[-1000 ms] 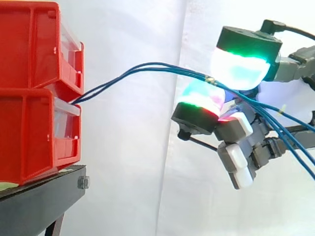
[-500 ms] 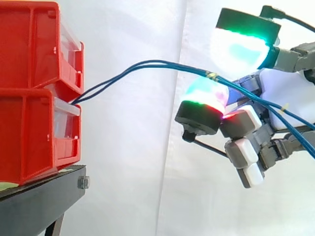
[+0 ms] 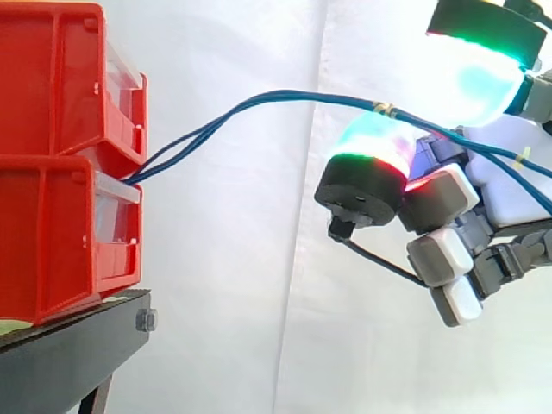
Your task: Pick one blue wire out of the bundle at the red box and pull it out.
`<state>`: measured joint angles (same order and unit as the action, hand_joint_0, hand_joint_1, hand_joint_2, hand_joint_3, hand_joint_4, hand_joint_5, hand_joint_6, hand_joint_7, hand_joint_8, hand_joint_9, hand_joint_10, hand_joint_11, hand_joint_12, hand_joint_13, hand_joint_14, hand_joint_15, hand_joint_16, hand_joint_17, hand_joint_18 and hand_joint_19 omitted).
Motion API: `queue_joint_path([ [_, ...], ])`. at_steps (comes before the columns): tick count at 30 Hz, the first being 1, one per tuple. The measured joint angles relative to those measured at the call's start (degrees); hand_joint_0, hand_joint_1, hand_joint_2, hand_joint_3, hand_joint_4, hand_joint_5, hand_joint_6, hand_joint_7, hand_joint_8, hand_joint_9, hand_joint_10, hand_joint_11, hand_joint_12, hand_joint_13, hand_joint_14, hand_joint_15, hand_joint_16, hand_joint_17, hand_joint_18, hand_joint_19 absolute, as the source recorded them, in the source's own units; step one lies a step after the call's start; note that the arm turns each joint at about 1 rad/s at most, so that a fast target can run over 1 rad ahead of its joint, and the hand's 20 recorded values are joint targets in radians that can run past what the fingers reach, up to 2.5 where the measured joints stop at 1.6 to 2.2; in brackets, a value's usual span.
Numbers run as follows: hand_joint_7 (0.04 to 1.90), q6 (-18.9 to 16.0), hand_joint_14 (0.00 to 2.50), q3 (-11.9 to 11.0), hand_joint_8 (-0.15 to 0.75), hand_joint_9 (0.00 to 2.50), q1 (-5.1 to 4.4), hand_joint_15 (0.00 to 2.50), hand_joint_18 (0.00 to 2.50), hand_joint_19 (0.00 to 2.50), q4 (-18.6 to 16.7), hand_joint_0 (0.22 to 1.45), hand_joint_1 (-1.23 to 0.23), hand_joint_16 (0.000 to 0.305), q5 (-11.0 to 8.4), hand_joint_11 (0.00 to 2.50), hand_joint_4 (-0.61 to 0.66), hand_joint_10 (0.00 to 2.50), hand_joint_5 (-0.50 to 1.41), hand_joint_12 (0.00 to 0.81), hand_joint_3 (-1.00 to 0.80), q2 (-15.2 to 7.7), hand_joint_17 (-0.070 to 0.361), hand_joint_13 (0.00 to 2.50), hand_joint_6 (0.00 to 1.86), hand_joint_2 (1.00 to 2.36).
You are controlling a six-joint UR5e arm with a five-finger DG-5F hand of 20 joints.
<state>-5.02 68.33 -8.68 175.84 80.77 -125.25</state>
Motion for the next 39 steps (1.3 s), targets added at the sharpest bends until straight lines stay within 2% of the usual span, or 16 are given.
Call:
queue_joint_path([
  [10,1.03,-2.81,0.02,-0.01,0.335,0.87,-0.18,0.56,0.80,0.47,0.68,0.71,-0.86,0.053,0.53,0.83,0.17,0.01,-0.22,0.427,-0.31,0.00,0.119,0.88,0.96,1.01],
  [13,0.96,-3.46,0.02,0.00,0.341,0.89,-0.19,0.57,0.80,0.49,1.24,0.68,-0.80,0.053,1.12,0.82,0.17,0.01,-0.21,0.431,-0.31,0.00,0.119,0.89,0.97,1.01],
  [25,0.94,-5.39,0.02,0.01,0.359,0.97,-0.23,0.58,0.77,0.54,1.73,0.59,-0.66,0.053,3.27,0.81,0.18,0.01,-0.18,0.432,-0.37,0.00,0.120,0.90,0.94,1.01],
  [31,0.98,-6.29,0.02,-0.01,0.362,0.99,-0.26,0.58,0.79,0.53,1.88,0.59,-0.75,0.053,3.33,0.84,0.19,0.02,-0.17,0.435,-0.50,0.00,0.120,0.91,0.94,1.00],
  [39,0.99,-6.90,0.02,0.00,0.376,1.02,-0.24,0.59,0.83,0.52,2.53,0.51,-0.77,0.057,3.43,0.85,0.19,0.01,-0.15,0.451,-0.50,0.00,0.128,0.93,0.95,1.00],
])
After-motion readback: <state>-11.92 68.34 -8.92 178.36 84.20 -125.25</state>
